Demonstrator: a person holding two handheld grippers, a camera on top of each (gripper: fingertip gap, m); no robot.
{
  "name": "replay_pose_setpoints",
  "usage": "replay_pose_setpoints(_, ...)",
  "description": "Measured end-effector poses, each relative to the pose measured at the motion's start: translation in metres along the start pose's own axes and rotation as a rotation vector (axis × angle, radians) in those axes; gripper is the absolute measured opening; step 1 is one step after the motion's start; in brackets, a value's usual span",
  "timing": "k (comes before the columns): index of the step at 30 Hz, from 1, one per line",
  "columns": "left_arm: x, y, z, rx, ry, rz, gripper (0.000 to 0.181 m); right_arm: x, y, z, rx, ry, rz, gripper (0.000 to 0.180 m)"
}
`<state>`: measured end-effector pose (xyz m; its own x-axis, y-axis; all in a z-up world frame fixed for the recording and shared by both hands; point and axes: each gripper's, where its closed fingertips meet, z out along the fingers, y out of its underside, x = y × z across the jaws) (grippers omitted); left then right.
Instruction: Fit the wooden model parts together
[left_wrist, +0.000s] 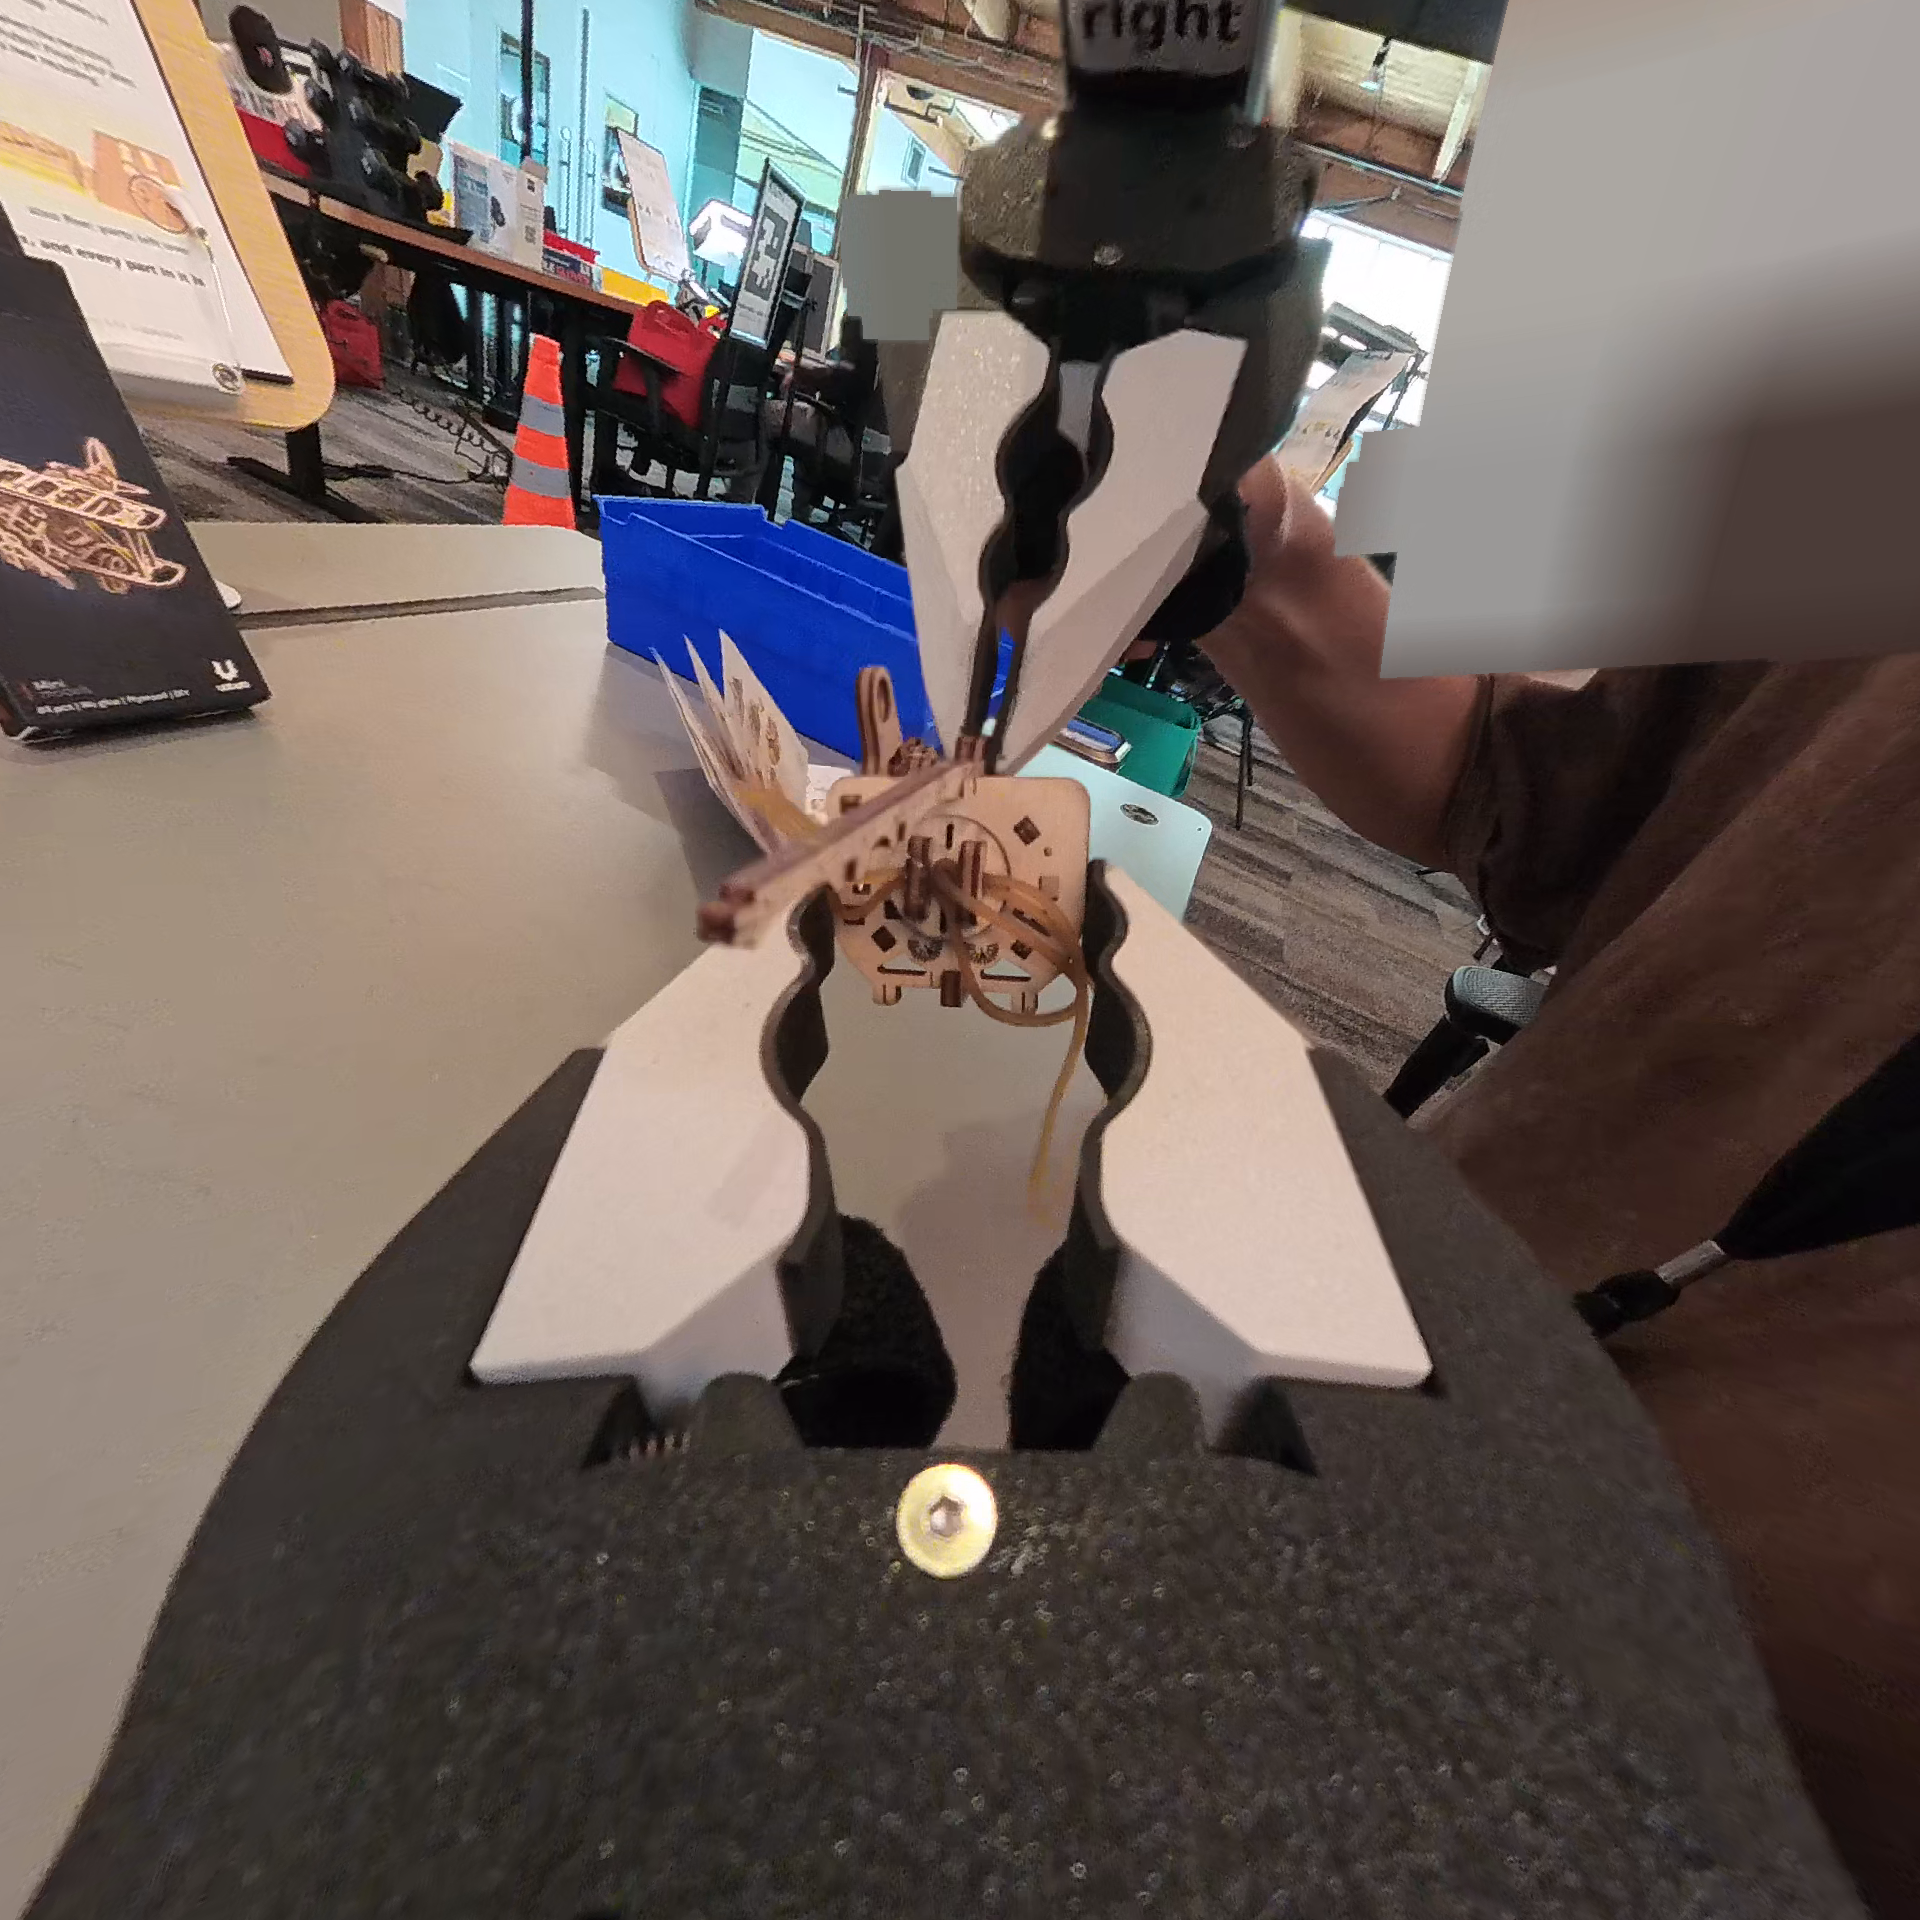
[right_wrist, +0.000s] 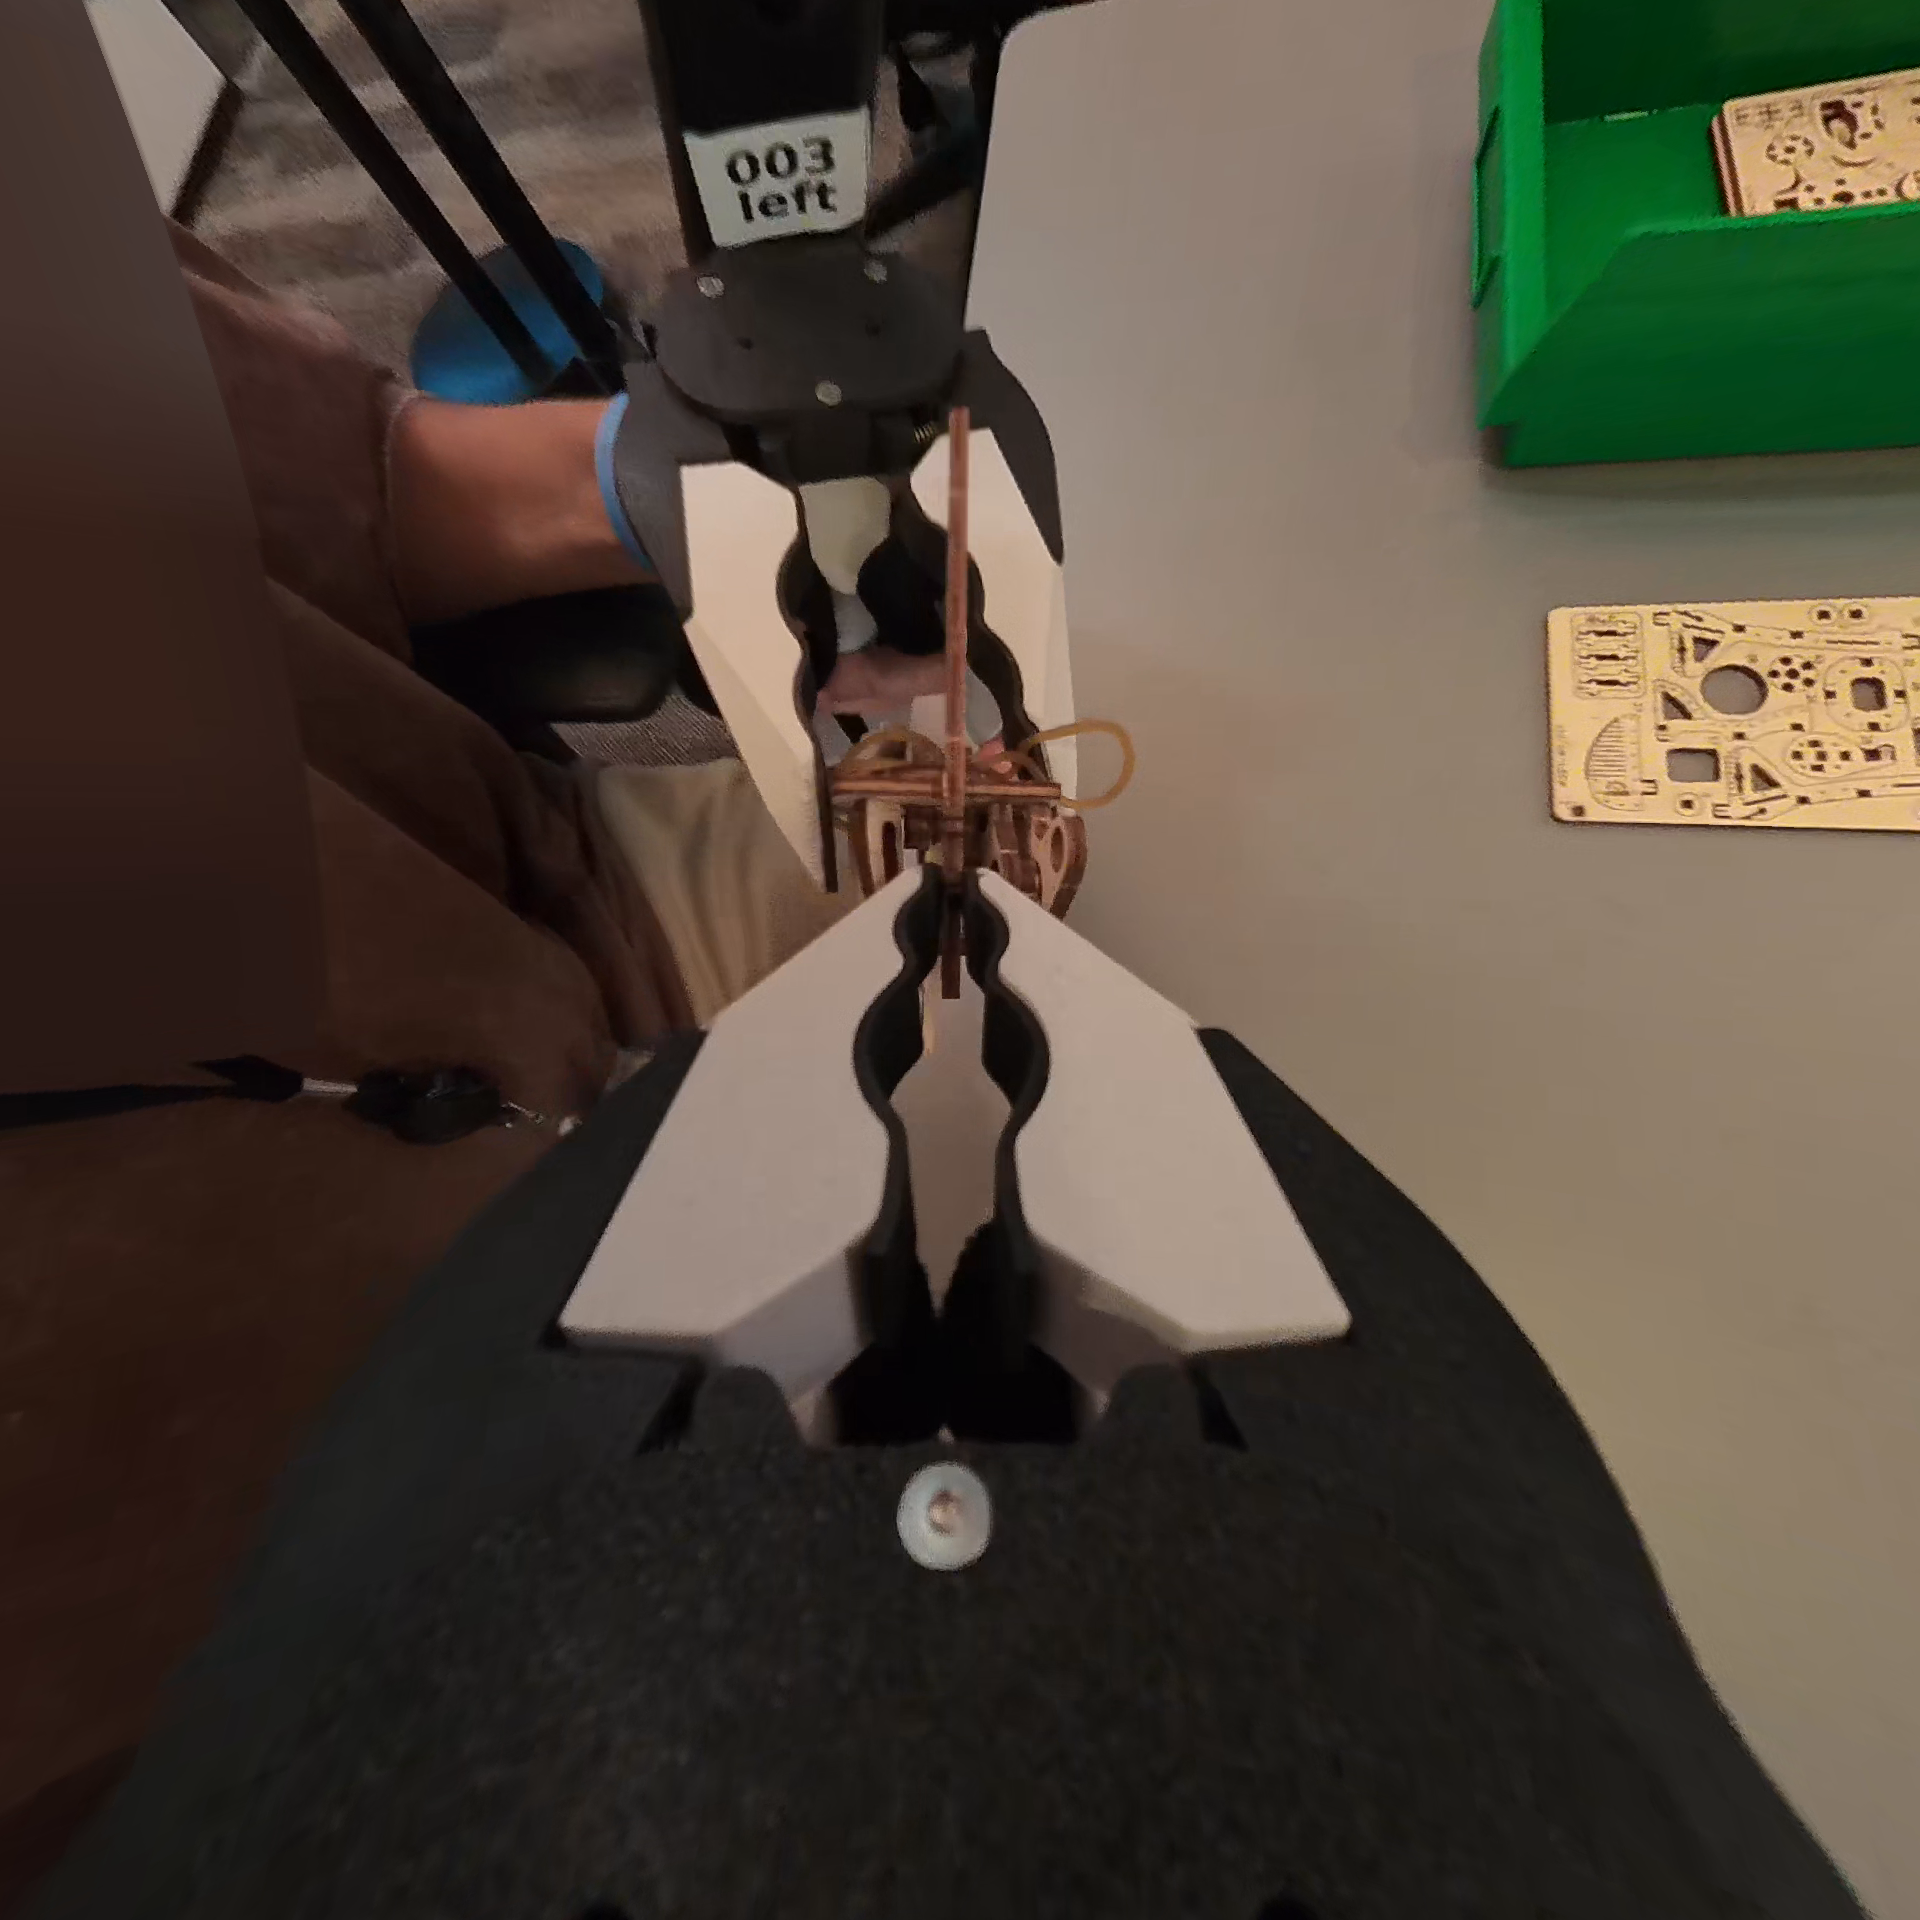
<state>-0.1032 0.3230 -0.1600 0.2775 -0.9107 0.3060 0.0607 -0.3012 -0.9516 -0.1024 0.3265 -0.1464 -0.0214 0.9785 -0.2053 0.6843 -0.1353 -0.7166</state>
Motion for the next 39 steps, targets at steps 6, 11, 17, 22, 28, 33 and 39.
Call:
replay_pose_setpoints(6,0.001,-0.003,0.000,0.014,0.000,0.001,0.045,-0.001,-0.002,-0.002,-0.035,0.037,-0.015,0.003)
replay_pose_setpoints(11,-0.001,-0.002,0.000,0.009,-0.010,0.005,0.046,0.001,-0.003,-0.002,-0.046,0.065,-0.046,0.003)
replay_pose_setpoints(17,-0.001,-0.001,0.001,0.002,-0.016,0.014,0.046,0.003,-0.007,-0.008,-0.017,0.065,-0.045,0.004)
replay_pose_setpoints(22,-0.002,-0.004,-0.002,0.022,-0.014,0.003,0.045,0.001,-0.007,-0.014,-0.001,0.059,-0.050,0.004)
replay_pose_setpoints(28,-0.001,-0.005,-0.001,0.024,-0.011,0.002,0.046,0.004,-0.002,-0.014,-0.016,0.067,-0.055,0.003)
replay_pose_setpoints(33,-0.002,-0.005,-0.002,0.026,-0.012,0.002,0.046,0.005,0.002,-0.014,-0.023,0.060,-0.051,0.003)
replay_pose_setpoints(39,-0.001,-0.005,-0.002,0.027,-0.010,0.004,0.046,0.005,0.005,-0.012,-0.026,0.050,-0.053,0.003)
